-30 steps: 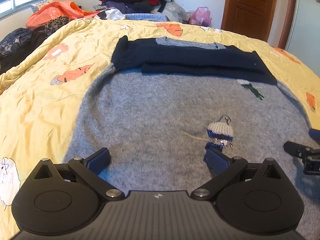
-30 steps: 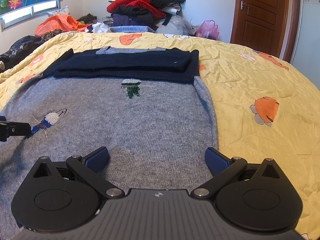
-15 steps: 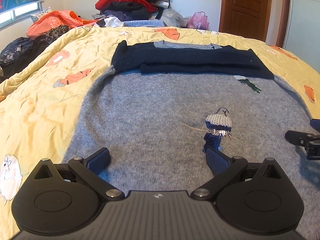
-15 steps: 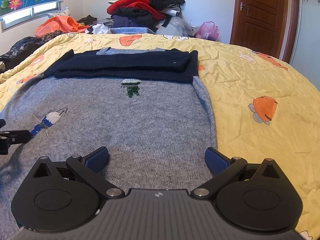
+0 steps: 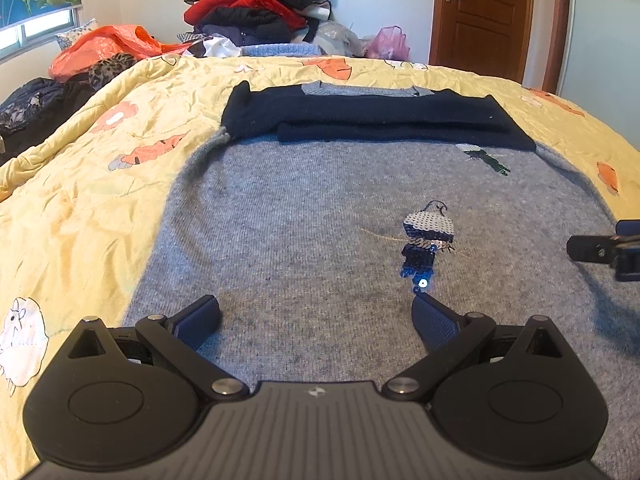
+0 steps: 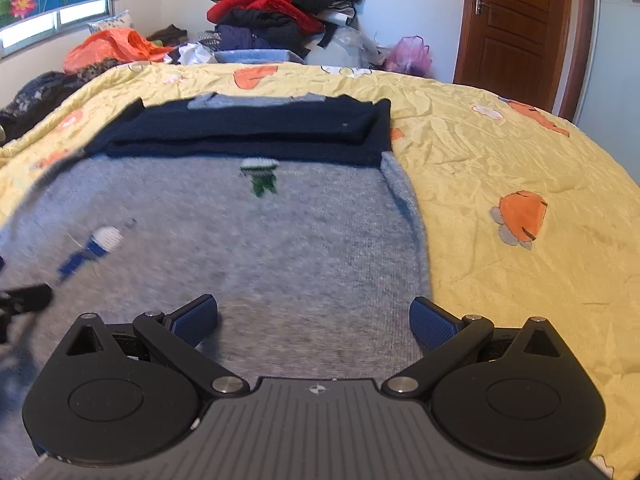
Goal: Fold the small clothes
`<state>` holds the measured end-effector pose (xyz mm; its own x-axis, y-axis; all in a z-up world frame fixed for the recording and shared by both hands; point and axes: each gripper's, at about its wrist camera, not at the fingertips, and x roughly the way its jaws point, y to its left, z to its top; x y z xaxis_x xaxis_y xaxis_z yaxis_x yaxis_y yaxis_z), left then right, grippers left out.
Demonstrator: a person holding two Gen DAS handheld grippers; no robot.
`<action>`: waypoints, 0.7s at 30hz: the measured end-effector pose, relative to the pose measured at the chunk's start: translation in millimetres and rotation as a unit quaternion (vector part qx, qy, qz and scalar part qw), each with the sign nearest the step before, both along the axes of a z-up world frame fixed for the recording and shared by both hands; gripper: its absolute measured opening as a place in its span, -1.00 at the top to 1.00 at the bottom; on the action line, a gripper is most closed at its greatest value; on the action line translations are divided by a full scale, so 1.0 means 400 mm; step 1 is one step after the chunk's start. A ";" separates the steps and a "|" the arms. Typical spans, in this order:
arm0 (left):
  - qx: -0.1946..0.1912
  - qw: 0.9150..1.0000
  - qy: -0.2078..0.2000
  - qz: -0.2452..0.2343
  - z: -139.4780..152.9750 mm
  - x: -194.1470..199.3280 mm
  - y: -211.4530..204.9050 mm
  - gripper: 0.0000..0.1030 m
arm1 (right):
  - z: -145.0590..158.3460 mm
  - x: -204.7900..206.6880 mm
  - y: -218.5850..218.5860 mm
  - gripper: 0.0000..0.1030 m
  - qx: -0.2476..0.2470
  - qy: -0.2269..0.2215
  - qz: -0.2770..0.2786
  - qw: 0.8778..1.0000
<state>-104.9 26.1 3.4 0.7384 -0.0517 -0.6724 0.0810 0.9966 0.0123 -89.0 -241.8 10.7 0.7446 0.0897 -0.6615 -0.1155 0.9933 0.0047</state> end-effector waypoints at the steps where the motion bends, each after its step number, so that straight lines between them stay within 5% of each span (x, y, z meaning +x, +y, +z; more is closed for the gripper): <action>1: 0.000 1.000 -0.001 0.000 0.000 0.000 -0.001 -1.00 | 0.007 -0.005 0.001 -0.99 0.010 -0.002 0.004 1.000; 21: 0.001 1.000 -0.008 -0.006 -0.004 -0.075 0.013 -1.00 | -0.032 -0.021 0.021 -1.00 -0.004 -0.007 0.015 1.000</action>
<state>-134.9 31.5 1.6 0.7490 -0.0598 -0.6599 0.0932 0.9955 0.0156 -97.2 -233.6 -2.0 0.7512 0.1065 -0.6514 -0.1445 0.9895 -0.0049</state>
